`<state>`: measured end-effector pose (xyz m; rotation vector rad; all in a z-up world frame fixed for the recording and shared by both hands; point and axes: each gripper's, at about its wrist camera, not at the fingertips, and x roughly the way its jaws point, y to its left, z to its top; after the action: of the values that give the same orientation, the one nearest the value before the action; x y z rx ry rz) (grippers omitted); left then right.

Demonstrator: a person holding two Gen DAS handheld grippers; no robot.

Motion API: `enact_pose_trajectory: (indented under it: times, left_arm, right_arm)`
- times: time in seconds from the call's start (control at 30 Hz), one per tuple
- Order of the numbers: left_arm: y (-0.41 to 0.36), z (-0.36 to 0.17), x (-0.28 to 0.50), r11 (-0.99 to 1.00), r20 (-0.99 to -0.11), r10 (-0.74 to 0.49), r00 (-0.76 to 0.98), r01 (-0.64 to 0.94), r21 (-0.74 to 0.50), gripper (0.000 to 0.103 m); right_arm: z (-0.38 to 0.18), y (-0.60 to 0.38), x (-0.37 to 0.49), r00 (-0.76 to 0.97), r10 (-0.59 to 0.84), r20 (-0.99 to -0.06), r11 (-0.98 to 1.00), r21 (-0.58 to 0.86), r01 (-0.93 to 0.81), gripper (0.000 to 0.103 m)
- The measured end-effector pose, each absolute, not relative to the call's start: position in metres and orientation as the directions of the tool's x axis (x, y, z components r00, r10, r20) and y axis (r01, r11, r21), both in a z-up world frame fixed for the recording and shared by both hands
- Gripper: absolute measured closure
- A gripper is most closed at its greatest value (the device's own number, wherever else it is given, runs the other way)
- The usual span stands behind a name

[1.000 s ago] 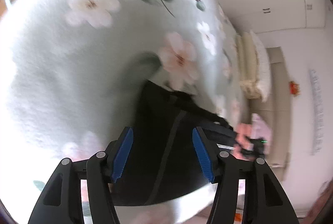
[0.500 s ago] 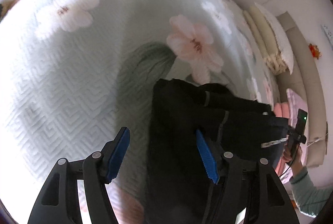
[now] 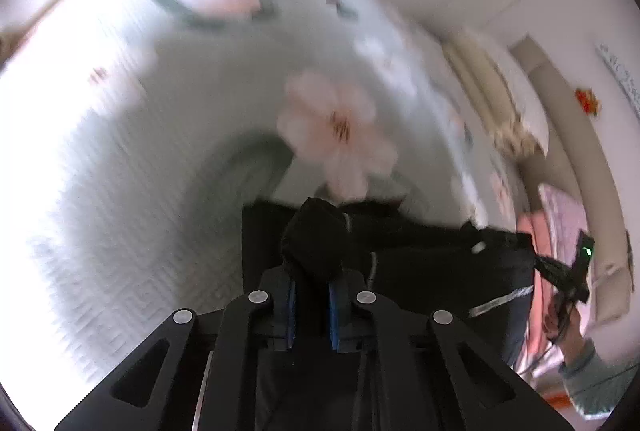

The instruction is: Fold large clothes

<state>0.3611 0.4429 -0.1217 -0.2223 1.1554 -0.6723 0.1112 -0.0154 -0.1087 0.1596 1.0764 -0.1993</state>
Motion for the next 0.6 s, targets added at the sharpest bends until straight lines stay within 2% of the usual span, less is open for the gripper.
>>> enact_pose_trajectory:
  times: [0.13, 0.2, 0.27, 0.37, 0.47, 0.5, 0.6]
  left_arm:
    - [0.465, -0.075, 0.37, 0.783, -0.695, -0.621, 0.362, 0.325, -0.531, 0.091]
    - [0.458, -0.074, 0.387, 0.798, -0.697, -0.603, 0.388, 0.311, -0.517, 0.091]
    - [0.446, -0.093, 0.408, 0.845, -0.744, -0.534, 0.401, 0.282, -0.455, 0.091]
    - [0.428, -0.155, 0.438, 0.898, -0.838, -0.437, 0.327, 0.205, -0.389, 0.091]
    - [0.42, -0.224, 0.443, 0.921, -0.899, -0.388, 0.204, 0.127, -0.369, 0.088]
    - [0.421, -0.229, 0.441, 0.922, -0.896, -0.387, 0.217, 0.118, -0.369, 0.086]
    - [0.426, -0.227, 0.442, 0.913, -0.884, -0.408, 0.229, 0.113, -0.393, 0.085]
  right_arm:
    - [-0.064, -0.023, 0.109, 0.531, -0.184, -0.827, 0.958, -0.029, 0.286, 0.09]
    - [-0.051, -0.03, 0.129, 0.558, -0.202, -0.805, 0.956, -0.039, 0.289, 0.09]
    - [-0.055, -0.035, 0.154, 0.562, -0.226, -0.796, 0.954, -0.063, 0.295, 0.09]
    - [-0.104, -0.042, 0.203, 0.473, -0.241, -0.848, 0.946, -0.097, 0.309, 0.09]
    - [-0.192, -0.054, 0.231, 0.289, -0.109, -0.951, 0.94, -0.004, 0.34, 0.09]
    - [-0.209, -0.052, 0.232, 0.257, -0.088, -0.962, 0.939, 0.006, 0.344, 0.09]
    - [-0.212, -0.04, 0.233, 0.26, -0.161, -0.952, 0.941, -0.069, 0.33, 0.088]
